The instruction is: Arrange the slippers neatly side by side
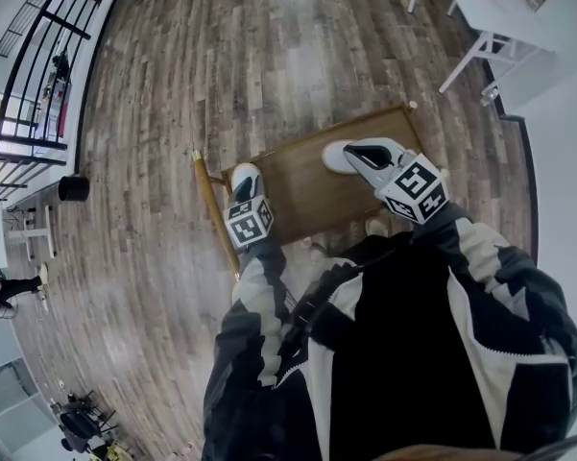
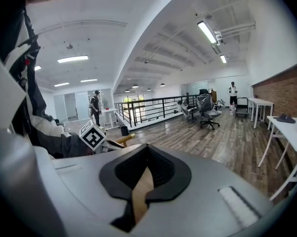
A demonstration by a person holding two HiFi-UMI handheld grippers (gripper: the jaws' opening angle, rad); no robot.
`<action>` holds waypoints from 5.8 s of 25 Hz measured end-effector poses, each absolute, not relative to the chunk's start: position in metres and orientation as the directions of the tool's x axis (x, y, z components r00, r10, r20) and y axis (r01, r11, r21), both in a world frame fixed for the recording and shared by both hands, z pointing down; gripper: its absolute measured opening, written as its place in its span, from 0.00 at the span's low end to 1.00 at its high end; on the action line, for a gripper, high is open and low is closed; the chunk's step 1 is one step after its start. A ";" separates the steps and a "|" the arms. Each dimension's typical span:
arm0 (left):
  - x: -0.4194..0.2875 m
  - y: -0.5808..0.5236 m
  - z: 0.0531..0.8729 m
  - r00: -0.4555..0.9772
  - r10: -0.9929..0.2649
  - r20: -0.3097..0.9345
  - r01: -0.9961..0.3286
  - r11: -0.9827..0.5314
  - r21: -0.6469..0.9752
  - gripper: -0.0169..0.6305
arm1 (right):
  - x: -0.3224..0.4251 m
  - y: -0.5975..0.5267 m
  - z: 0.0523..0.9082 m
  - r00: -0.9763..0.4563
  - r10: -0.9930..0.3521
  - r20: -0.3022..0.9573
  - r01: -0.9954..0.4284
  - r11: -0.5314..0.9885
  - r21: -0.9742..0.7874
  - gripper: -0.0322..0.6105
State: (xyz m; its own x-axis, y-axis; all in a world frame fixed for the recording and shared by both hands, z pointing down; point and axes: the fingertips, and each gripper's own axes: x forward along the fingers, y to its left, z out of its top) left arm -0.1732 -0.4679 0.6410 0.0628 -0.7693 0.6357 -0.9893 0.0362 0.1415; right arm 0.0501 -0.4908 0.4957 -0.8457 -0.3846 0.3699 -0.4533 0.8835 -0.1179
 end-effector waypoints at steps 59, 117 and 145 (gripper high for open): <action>-0.034 -0.445 0.446 0.464 -0.870 0.170 -0.883 -0.436 0.177 0.05 | 0.113 -0.552 0.769 -0.331 -0.028 0.943 -0.267 0.962 -0.065 0.47; -0.144 -0.381 0.432 0.439 -0.886 0.151 -0.895 -0.416 0.160 0.06 | -0.052 -0.441 0.557 -0.764 -0.309 0.566 -0.537 0.790 -0.294 0.09; -0.198 -0.346 0.452 0.372 -0.906 0.204 -0.924 -0.341 0.170 0.06 | -0.098 -0.436 0.698 -0.643 -0.258 0.721 -0.686 0.613 -0.393 0.09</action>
State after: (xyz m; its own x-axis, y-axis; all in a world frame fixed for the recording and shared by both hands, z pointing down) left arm -0.1976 -0.3464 0.4516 0.3719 -0.9057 0.2036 -0.9244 -0.3414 0.1702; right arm -0.0982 -0.4364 0.6977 -0.6434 -0.2580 0.7208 -0.6856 0.6131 -0.3925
